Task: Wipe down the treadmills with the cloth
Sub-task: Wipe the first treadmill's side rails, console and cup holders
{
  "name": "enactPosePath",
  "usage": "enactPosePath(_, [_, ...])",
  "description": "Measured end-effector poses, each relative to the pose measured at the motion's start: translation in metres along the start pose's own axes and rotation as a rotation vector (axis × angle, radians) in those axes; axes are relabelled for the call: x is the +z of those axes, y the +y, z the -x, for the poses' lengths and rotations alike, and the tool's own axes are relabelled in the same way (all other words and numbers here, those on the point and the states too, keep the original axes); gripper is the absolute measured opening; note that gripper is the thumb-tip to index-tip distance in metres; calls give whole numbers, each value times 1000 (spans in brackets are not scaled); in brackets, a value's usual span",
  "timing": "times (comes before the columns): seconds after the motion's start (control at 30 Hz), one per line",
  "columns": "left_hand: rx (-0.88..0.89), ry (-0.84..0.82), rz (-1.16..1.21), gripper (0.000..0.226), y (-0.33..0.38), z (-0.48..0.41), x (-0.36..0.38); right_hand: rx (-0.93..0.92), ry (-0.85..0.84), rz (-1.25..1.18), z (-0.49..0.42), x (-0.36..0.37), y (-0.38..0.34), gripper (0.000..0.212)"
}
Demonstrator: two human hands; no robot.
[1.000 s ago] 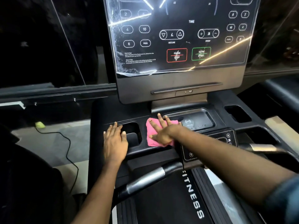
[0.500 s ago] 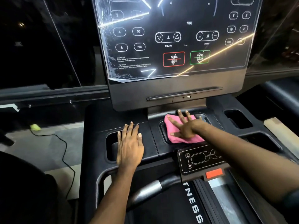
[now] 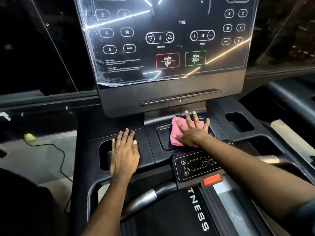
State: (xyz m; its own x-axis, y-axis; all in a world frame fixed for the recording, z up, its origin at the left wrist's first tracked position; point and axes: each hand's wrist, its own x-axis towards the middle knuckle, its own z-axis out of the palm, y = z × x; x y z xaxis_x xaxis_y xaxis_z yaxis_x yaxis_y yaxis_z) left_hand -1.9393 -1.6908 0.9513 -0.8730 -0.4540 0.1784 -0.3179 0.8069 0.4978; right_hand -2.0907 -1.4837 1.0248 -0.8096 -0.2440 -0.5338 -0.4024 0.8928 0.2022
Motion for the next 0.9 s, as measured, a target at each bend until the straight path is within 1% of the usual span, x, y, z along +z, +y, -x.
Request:
enactPosePath(0.07, [-4,6,6,47,-1,-1,0,-68,-2,-11,5,-1,-25,84])
enactPosePath(0.17, [-3,12,19,46,0,0,0,-334,-89,-32,14,-2,-49,79])
enactPosePath(0.23, [4,4,13,47,0,0,-1,-485,-106,-68,19,-12,-31,67])
enactPosePath(0.3, [0,-6,10,47,0,1,0,-558,-116,-84,24,-16,-3,58])
enactPosePath(0.37, [-15,-3,-10,45,0,-1,1,-581,-154,-50,27,-12,18,54])
enactPosePath(0.47, [-27,29,-116,35,7,-11,4,-626,-202,0,26,-7,11,54])
enactPosePath(0.53, [-27,85,-228,22,19,-19,7,-636,-183,-22,17,-7,-1,57])
enactPosePath(0.57, [-39,104,-264,21,25,-22,8,-625,-155,-46,13,-7,-3,57])
enactPosePath(0.67, [-54,137,-286,22,26,-21,15,-548,-31,-78,-2,-1,25,54])
enactPosePath(0.7, [-54,153,-281,24,25,-20,17,-518,-19,-92,-5,2,42,53])
enactPosePath(0.77, [-55,177,-255,28,23,-20,17,-481,-44,-95,-3,10,76,52])
enactPosePath(0.83, [-73,180,-242,26,26,-22,18,-525,-98,-89,3,12,96,51])
enactPosePath(0.9, [-79,177,-230,22,29,-24,18,-641,-141,-80,1,6,94,51])
